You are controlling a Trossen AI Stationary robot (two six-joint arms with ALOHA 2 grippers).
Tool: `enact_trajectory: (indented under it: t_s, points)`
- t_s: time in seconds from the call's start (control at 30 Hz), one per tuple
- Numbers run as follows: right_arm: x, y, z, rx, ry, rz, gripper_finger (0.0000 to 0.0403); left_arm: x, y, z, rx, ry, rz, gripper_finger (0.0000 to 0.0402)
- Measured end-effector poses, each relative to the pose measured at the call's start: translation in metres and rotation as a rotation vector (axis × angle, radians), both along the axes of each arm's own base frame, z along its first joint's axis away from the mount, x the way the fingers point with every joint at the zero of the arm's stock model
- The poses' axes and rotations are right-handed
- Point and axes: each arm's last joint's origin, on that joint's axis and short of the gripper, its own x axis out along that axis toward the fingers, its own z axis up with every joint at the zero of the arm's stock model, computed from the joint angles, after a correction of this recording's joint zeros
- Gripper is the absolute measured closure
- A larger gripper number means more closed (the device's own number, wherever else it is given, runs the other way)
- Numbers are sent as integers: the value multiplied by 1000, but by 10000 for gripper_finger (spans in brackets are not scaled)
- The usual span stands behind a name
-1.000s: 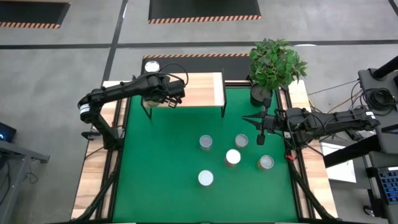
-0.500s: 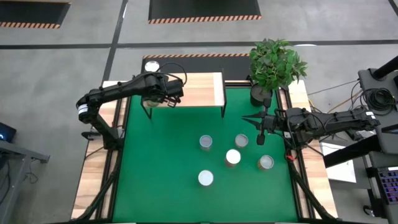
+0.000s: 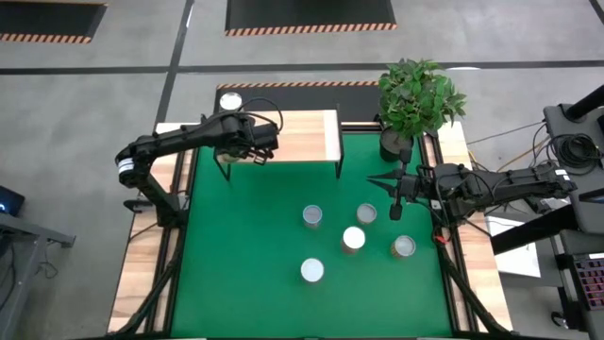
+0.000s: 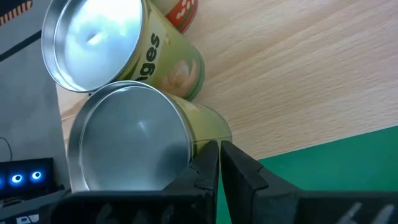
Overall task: Pick and place cans onto a shelf
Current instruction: Put the pear can on the shelf, then adjust the corn can on the shelf
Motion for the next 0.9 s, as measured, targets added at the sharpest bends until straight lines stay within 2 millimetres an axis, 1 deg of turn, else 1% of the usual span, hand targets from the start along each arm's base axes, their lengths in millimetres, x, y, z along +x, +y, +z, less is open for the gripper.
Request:
enact_trajectory:
  t_s: [0.4,0.5,0.57,0.7,0.83,0.9]
  points:
    - [0,0,0,0,0,0,385,-2,-1,3,2,-6,-8,401]
    - [0,0,0,0,2,0,385,-1,-2,8,-4,-21,-28,401]
    - [0,0,0,0,2,0,385,0,-3,17,-16,-50,-58,402]
    - [0,0,0,0,2,0,385,0,-3,47,26,-113,-139,402]
    - [0,0,0,0,2,0,385,-6,0,80,172,-117,-216,402]
    - [0,0,0,0,1,0,385,-10,4,93,224,-109,-242,402]
